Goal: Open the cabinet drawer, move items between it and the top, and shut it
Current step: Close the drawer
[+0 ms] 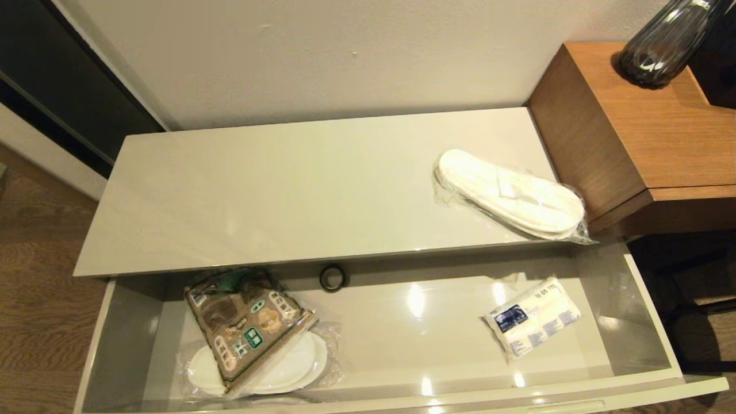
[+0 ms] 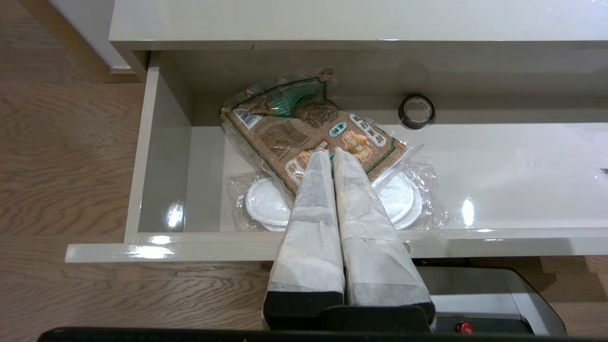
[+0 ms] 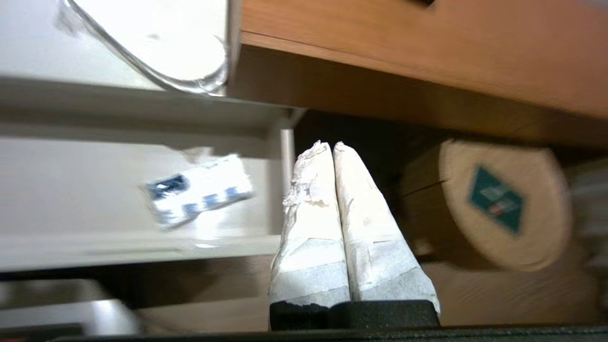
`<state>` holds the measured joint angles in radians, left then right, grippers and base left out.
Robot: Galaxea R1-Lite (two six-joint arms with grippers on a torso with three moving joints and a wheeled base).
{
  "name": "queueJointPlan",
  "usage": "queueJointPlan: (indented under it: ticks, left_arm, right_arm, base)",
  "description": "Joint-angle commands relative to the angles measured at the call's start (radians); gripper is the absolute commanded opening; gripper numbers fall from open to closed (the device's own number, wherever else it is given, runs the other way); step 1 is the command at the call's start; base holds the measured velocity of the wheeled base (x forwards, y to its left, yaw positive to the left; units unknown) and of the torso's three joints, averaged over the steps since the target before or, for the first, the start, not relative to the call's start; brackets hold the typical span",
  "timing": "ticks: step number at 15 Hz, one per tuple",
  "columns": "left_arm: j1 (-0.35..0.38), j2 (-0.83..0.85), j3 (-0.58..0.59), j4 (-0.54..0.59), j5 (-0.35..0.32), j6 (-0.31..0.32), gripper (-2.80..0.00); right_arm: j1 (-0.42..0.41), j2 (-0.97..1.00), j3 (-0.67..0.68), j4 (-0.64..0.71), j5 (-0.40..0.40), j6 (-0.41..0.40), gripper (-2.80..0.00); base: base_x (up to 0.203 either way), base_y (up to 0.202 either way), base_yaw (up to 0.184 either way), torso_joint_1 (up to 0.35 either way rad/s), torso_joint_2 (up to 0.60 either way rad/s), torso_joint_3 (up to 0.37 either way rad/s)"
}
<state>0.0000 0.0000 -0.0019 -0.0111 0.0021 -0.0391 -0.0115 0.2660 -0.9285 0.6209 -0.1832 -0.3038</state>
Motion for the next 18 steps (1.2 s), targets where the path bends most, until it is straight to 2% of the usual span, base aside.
queueJointPlan:
  ticks: [1,4,7,9,14,15,18]
  left_arm:
    - [-0.001,0.002,-0.001,0.0,0.0,-0.001,-2.8]
    - [0.0,0.002,-0.001,0.0,0.001,-0.001,-2.8]
    - [0.0,0.002,-0.001,0.0,0.0,-0.001,-2.8]
    - [0.0,0.002,0.0,-0.001,0.0,-0.001,-2.8]
    - [0.0,0.002,-0.001,-0.001,0.0,-0.001,-2.8]
    - [0.0,0.002,-0.001,0.0,0.001,-0.001,-2.8]
    - [0.0,0.002,-0.001,0.0,0.001,-0.001,-2.8]
  right_arm:
    - [-0.017,0.228,-0.004,0.002,0.022,0.117,-2.8]
    - [-0.026,0.332,0.228,-0.013,0.133,0.213,-2.8]
    - [-0.027,0.464,0.446,-0.03,0.215,0.235,-2.8]
    - [-0.027,0.541,0.536,-0.067,0.248,0.238,-2.8]
    - [0.0,0.854,0.571,-0.257,0.262,0.344,-2.8]
    - [0.027,0.914,0.572,-0.289,0.262,0.372,-2.8]
    - [0.183,1.089,0.574,-0.362,0.263,0.507,-2.8]
  base:
    - [0.0,0.0,0.0,0.0,0.0,0.0]
    - [0.0,0.0,0.0,0.0,0.0,0.0]
    - [0.0,0.0,0.0,0.0,0.0,0.0]
    - [0.0,0.0,0.0,0.0,0.0,0.0]
    - [0.0,0.0,0.0,0.0,0.0,0.0]
    - [0.0,0.0,0.0,0.0,0.0,0.0]
    - [0.0,0.0,0.0,0.0,0.0,0.0]
